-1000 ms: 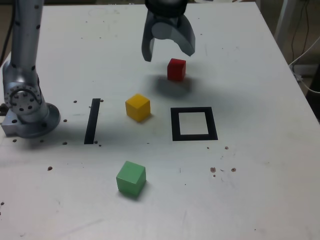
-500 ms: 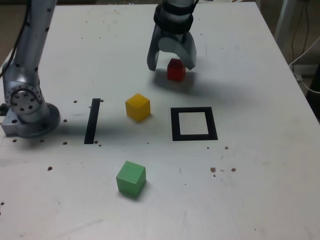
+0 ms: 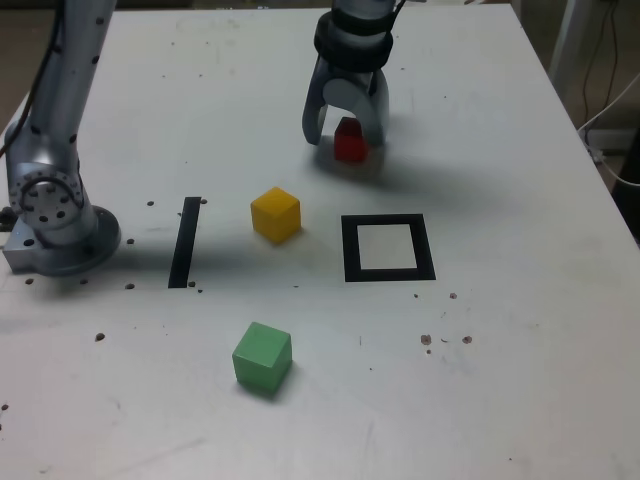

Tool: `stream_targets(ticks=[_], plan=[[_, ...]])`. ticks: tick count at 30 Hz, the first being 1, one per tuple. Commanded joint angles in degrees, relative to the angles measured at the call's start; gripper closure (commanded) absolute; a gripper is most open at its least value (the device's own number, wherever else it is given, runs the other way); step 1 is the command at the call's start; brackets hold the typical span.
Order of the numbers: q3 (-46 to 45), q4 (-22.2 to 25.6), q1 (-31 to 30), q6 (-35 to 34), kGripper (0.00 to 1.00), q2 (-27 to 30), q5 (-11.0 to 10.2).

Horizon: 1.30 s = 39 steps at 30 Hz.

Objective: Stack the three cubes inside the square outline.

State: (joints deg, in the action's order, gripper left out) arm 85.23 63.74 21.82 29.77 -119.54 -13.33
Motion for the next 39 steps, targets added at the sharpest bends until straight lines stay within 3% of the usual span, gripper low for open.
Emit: stream_targets(ticks=[1, 10, 19, 26, 31, 39], plan=[[-0.2, -0.7, -0.1, 0.4, 0.63, 0.3, 0.5], [-0.6, -2.8, -0.1, 2.4, 0.79, 0.4, 2.6], [-0.5, -2.2, -2.0, 2.4, 0.86, 2.9, 4.7], [0.0, 0.9, -6.2, -1.2, 0.88, 6.6, 5.1], [0.2, 3.0, -12.6, -8.9, 0.88, 9.0, 4.9], [0.6, 5.9, -23.1, -31.5, 0.88, 8.8, 4.9]])
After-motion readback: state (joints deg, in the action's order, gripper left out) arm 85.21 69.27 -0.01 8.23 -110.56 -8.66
